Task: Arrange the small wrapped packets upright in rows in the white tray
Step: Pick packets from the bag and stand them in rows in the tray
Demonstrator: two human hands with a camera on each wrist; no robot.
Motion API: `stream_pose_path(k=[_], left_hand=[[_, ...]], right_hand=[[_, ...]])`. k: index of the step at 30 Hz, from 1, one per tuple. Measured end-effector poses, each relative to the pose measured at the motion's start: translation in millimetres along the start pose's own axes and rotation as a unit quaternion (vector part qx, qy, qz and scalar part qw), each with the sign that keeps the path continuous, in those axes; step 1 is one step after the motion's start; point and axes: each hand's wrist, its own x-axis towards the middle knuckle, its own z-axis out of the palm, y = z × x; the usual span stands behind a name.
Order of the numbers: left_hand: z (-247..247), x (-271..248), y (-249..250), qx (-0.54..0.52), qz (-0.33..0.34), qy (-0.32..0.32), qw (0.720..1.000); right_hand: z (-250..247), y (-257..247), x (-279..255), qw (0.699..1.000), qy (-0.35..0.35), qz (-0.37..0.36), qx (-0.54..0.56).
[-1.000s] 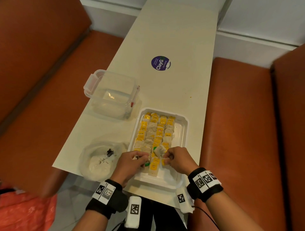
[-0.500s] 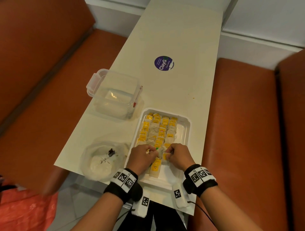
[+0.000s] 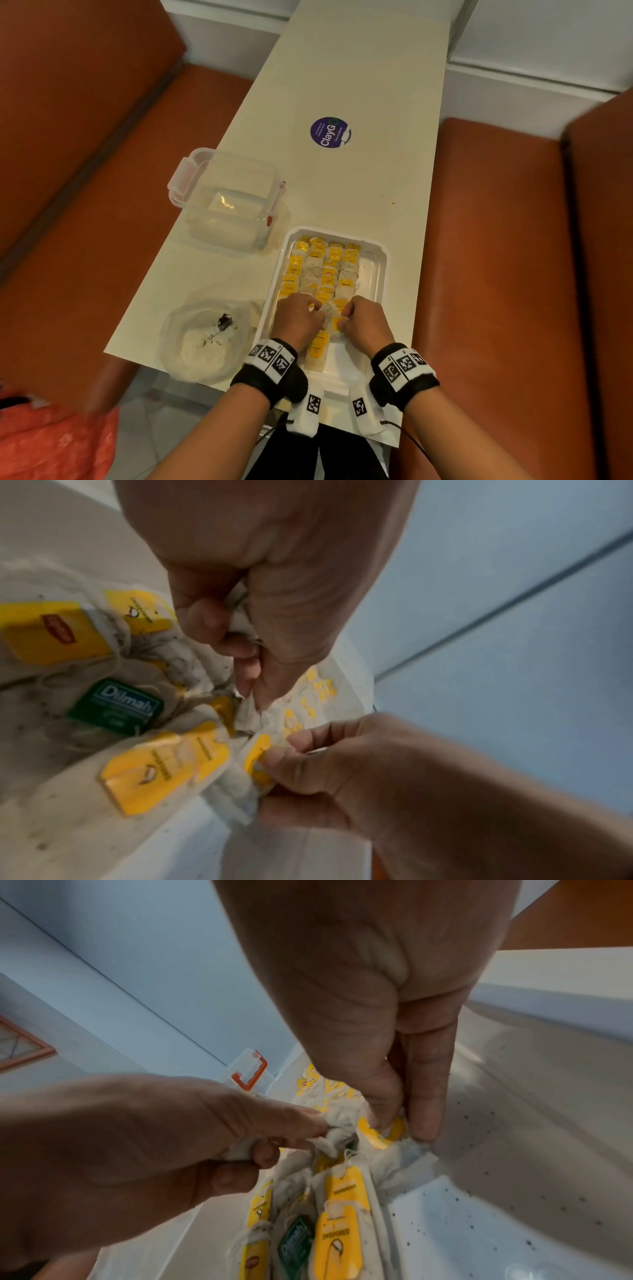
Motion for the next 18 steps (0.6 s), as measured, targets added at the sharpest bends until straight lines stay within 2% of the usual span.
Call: stream_pose_path(k=[3, 5, 7, 9, 12, 14, 16, 18], left_hand=[[-16.0, -8.5, -3.3, -0.039, -0.003, -0.016, 0.999], [-26.7, -16.0, -6.9, -0.138, -0.035, -0.044, 0.989], [-35.4, -24.5, -9.8, -0.285, -0.089, -0.077, 0.951], [-43.1, -33.8, -13.0, -0.374, -0.120, -0.117, 0.912], [-49.1, -42.1, -20.3, -0.455, -0.137, -0.161, 0.865], [-50.5, -46.0, -21.3, -0.484, -0.134, -0.182, 0.846], [-50.1, -49.8, -18.8, -0.487, -0.130, -0.194, 0.842], [-48.9, -52.6, -15.5, -0.474, -0.129, -0.205, 0.847]], right_hand=[[-1.4, -1.0, -0.6, 1.000, -0.001, -0.001, 0.000], [-3.3, -2.3, -2.2, 1.000, -0.002, -0.001, -0.005], [-6.1, -3.7, -5.6, 1.000, -0.001, -0.010, -0.021], [-13.2, -7.2, -12.9, 0.999, 0.014, -0.034, -0.039], [-28.3, -14.3, -29.4, 0.992, 0.034, -0.125, 0.000], [-37.9, -20.5, -42.0, 0.976, 0.005, -0.216, 0.034], [-45.7, -26.7, -51.3, 0.959, -0.028, -0.281, 0.028], [-51.6, -30.9, -53.8, 0.949, -0.041, -0.314, -0.009]])
